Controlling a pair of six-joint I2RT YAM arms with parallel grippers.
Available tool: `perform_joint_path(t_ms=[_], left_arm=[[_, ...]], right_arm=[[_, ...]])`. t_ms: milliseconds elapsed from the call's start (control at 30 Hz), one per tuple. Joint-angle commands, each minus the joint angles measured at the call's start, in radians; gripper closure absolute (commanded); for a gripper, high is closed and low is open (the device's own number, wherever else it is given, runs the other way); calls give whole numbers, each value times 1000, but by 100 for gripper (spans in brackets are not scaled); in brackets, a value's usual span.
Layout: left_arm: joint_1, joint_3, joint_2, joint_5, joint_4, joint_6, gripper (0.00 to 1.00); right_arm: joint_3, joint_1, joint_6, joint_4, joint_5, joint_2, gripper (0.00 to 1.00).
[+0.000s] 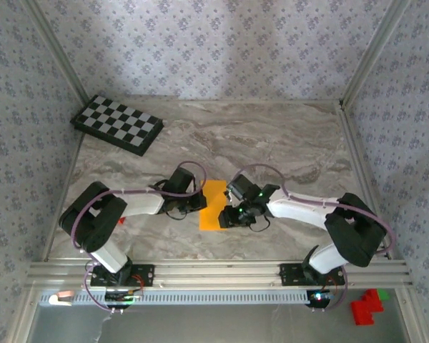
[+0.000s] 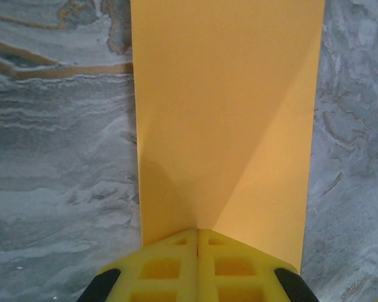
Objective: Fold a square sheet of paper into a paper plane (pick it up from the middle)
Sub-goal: Fold the triangle a second time at the center of the table.
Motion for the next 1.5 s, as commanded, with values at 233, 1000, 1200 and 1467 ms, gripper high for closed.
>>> perform_joint_path(t_ms=[233, 1000, 1200, 1467], left_arm=[[-21, -37, 15, -54, -59, -17, 100], [-21, -29, 18, -44, -77, -7, 100], [-21, -26, 19, -41, -81, -4, 100], [-21, -26, 19, -45, -85, -4, 100]], right_arm=[[-21, 43, 94, 69, 103, 70, 59], [-5, 16, 48, 60, 139, 42, 59], [11, 11, 45, 92, 118, 77, 59], [-4, 7, 59, 151, 58, 71, 60]])
